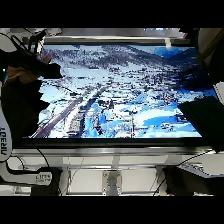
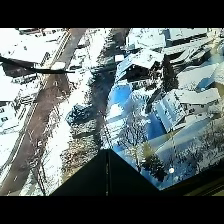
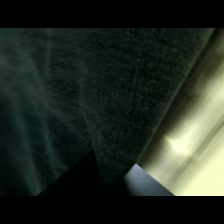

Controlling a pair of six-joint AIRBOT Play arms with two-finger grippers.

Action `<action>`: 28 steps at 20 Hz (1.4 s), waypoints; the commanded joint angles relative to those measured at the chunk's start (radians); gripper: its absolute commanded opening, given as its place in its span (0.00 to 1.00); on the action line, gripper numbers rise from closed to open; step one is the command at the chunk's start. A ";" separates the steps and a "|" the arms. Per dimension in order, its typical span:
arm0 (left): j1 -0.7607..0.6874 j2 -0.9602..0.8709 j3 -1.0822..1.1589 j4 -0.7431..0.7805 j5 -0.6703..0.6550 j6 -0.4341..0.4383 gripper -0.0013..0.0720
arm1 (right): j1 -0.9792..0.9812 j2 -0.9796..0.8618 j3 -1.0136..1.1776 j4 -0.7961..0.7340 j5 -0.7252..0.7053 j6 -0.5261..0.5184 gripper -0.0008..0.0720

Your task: Fold the clothes and pants, and hang the long-sleeved shirts on hangers.

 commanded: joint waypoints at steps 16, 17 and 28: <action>0.000 0.000 0.001 -0.042 0.000 -0.006 0.04 | 0.550 0.391 -0.103 0.840 0.051 -0.185 0.24; 0.000 0.000 0.001 -0.041 -0.001 -0.006 0.05 | 0.709 0.391 -0.100 0.818 0.041 -0.218 0.13; 0.000 0.000 0.001 -0.041 -0.034 -0.013 0.05 | 1.352 0.388 -0.098 0.304 -0.164 -0.180 0.05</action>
